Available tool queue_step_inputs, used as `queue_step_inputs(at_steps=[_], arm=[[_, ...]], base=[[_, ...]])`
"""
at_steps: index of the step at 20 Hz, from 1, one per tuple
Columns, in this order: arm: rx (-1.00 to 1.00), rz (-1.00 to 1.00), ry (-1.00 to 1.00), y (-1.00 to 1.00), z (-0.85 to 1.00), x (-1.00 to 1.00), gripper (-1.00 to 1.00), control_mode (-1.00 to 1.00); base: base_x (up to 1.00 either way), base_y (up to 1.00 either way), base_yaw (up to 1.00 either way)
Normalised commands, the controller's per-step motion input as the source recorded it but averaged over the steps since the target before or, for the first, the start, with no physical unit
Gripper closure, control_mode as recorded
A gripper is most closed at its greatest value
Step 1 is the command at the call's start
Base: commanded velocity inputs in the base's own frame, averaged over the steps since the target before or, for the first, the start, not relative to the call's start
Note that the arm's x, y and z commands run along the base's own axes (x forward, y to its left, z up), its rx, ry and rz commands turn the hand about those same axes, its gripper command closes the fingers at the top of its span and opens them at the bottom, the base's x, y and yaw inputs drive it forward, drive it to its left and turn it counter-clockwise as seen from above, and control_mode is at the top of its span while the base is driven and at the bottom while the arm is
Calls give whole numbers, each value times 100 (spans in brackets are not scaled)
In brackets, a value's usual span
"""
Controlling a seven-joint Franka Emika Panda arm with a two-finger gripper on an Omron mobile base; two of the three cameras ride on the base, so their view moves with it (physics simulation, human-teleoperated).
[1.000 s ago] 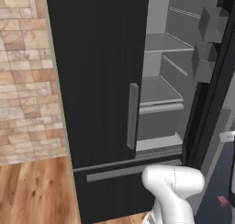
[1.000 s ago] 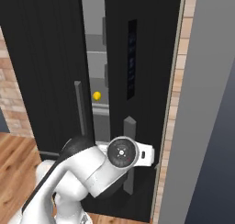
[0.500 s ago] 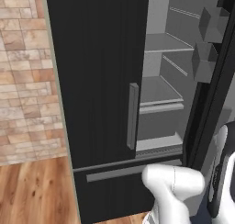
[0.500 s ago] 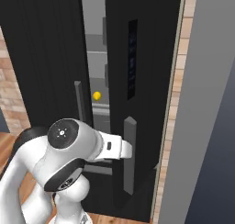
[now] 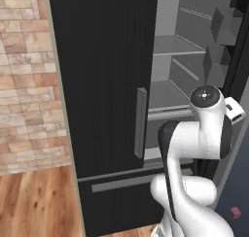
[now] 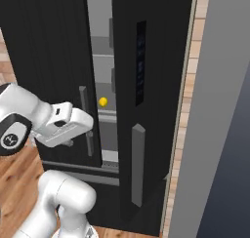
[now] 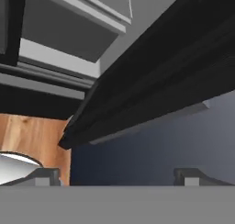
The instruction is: Retrieve a lemon from the fridge and place it on the cutting board with the fish.
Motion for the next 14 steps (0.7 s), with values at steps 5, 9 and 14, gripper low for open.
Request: queue_step_inputs(at_steps=[5,9,14], arm=[[-25,0,18,11,-40,43,-100,-100],[-10,4,21,-3,-29,79,-100,-100],[-4,0,40,-38,-37,80,-100,-100]], base=[[0,0,0],[0,0,0],[0,0,0]])
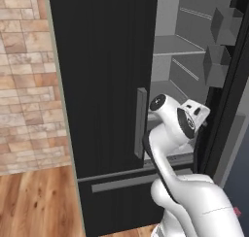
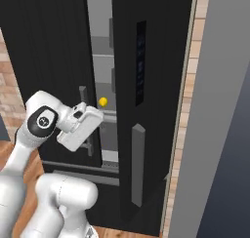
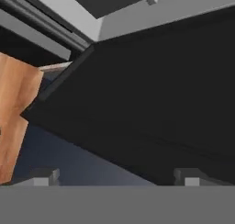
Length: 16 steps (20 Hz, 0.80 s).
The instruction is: Retrieve a lemon from the fridge and place it on the cutting board with the fish.
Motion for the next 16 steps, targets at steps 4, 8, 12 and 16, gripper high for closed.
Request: queue_step_inputs(at_steps=[4,8,12,16], arm=[[0,0,33,-51,-26,55,-100,-100],[-1,0,19,-38,-15,34,-100,-100],[-5,-1,25,-33,-6,17,-100,-100],[-7,-7,34,-42,0,0,-100,-100]], base=[[0,0,0],[0,0,0],[0,0,0],[0,0,0]])
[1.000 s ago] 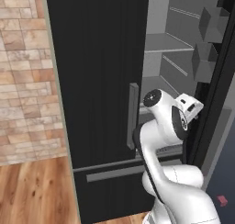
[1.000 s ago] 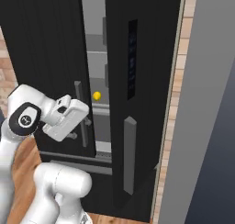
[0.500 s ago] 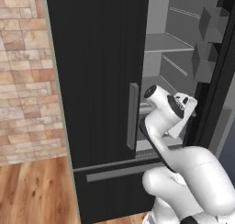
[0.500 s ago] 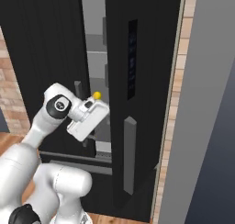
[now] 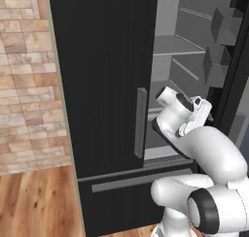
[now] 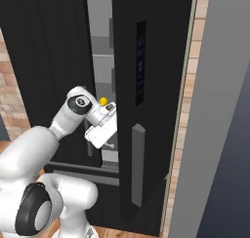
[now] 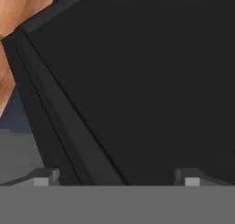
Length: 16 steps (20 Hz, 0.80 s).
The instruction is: Retrieve a lemon from the fridge and place it on the cutting board with the fish.
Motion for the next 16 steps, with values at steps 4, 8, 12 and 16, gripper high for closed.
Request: queue_step_inputs(at_steps=[4,8,12,16], arm=[[-12,-13,39,-45,0,-9,-100,-100],[-10,-14,36,-61,0,-29,-100,-100],[-8,-13,35,-75,0,-43,-100,-100],[-6,-10,29,-71,0,-34,-100,-100]], base=[[0,0,0],[0,0,0],[0,0,0],[0,0,0]])
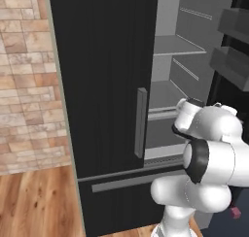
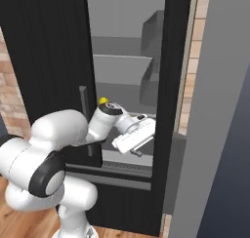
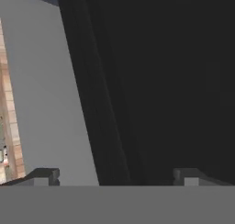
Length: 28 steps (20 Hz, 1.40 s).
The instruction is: Retrieve a lemon from the fridge and place it on the cutting board with the fish.
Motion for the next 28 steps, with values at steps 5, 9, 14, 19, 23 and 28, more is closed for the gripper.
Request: queue_step_inputs(at_steps=[5,9,14,19,23,28], arm=[[0,-2,8,-25,11,-21,-100,-100],[0,1,-2,-1,22,-41,-100,-100],[4,11,-15,43,12,-37,-100,-100],[21,16,-34,77,0,10,-100,-100],[18,3,-67,75,3,43,-100,-100],[25,-23,-85,84,2,48,-100,-100]], base=[[0,0,0],[0,0,0],[0,0,0],[0,0,0],[0,0,0],[0,0,0]])
